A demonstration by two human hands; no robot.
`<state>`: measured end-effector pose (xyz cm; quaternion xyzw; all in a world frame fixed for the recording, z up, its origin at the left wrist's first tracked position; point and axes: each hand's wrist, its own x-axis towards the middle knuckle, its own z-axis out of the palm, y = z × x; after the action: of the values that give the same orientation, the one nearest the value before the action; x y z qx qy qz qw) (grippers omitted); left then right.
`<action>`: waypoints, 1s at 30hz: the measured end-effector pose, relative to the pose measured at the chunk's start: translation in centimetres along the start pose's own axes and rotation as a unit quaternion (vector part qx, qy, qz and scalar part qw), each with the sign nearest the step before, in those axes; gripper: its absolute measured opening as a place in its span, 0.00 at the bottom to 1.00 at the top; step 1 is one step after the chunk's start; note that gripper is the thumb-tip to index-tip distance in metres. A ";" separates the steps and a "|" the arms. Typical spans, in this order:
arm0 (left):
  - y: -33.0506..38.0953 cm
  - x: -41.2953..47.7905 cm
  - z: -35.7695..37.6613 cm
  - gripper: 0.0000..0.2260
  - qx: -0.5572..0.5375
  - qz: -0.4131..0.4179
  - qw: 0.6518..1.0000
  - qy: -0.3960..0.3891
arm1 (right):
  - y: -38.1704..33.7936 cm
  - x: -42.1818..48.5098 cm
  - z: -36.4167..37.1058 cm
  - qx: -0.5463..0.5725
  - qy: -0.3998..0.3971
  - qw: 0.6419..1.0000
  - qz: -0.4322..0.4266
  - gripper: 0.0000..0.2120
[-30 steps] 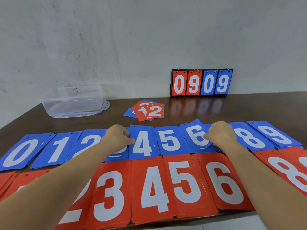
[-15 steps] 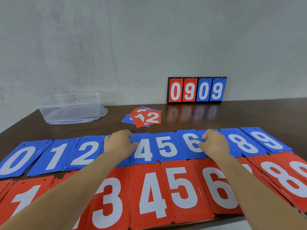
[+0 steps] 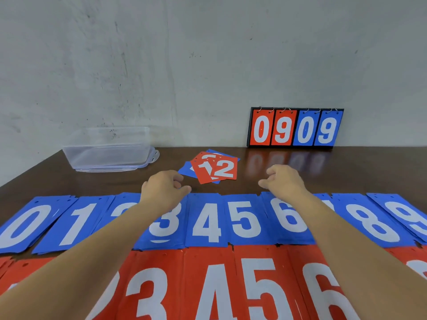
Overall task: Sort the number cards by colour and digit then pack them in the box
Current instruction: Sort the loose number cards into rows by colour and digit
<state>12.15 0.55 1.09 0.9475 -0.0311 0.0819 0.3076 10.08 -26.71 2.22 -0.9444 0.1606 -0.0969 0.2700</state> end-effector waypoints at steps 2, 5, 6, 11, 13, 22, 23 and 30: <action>-0.1 1.1 0.2 0.16 -0.024 -0.010 1.000 -0.006 | -1.0 2.2 1.1 0.002 -0.040 0.999 -0.023 0.26; 0.1 3.0 1.0 0.18 -0.040 -0.020 0.999 -0.028 | -2.3 4.9 3.1 -0.008 -0.089 0.994 -0.063 0.31; 0.3 3.7 1.4 0.19 -0.043 -0.022 0.998 -0.035 | -2.5 5.8 3.8 -0.014 -0.098 0.992 -0.073 0.32; 1.1 7.2 3.8 0.28 0.004 -0.033 0.999 -0.043 | -3.2 9.8 6.6 -0.008 -0.123 0.984 -0.129 0.33; 1.4 8.5 4.7 0.33 0.066 -0.044 0.996 -0.039 | -3.5 10.8 7.2 -0.035 -0.126 0.980 -0.148 0.38; 1.5 11.4 7.1 0.48 0.234 -0.078 0.966 -0.080 | -1.9 13.1 7.3 -0.108 -0.188 0.960 -0.175 0.40; 1.3 11.6 7.0 0.46 0.236 -0.073 0.966 -0.081 | -1.5 13.2 6.9 -0.110 -0.193 0.961 -0.164 0.40; 0.3 12.0 5.4 0.38 0.229 -0.052 0.967 -0.102 | 1.2 13.9 5.3 -0.020 -0.223 0.969 -0.108 0.39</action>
<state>24.71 -3.03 -0.94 0.9963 0.0065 -0.0260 0.0815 24.16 -30.07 -1.53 -0.9592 -0.0042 0.0908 0.2677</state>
